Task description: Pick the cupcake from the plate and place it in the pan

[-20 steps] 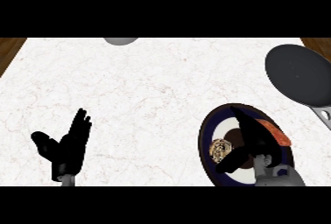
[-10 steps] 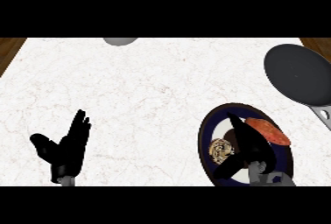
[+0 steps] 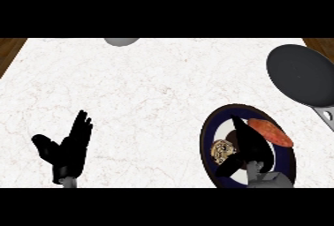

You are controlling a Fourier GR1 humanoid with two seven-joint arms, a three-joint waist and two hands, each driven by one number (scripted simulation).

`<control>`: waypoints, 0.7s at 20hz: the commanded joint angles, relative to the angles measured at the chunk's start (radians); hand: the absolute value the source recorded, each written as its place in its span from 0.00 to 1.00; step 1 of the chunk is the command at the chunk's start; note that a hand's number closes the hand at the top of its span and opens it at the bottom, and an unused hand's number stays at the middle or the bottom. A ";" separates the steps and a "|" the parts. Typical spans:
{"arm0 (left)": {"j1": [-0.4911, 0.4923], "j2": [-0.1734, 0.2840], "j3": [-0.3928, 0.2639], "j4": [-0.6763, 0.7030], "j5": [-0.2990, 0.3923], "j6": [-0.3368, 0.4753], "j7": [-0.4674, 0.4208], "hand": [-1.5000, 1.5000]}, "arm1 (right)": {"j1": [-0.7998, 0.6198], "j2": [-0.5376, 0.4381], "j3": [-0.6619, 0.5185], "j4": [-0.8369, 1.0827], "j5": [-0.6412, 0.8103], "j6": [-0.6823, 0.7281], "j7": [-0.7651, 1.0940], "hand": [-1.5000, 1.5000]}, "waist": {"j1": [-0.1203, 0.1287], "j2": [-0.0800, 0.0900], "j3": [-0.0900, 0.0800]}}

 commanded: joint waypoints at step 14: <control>0.002 -0.010 0.026 0.017 -0.006 -0.040 0.048 0.50 | -0.022 0.034 0.032 0.121 0.117 -0.120 -0.211 1.00 | 0.000 0.004 -0.005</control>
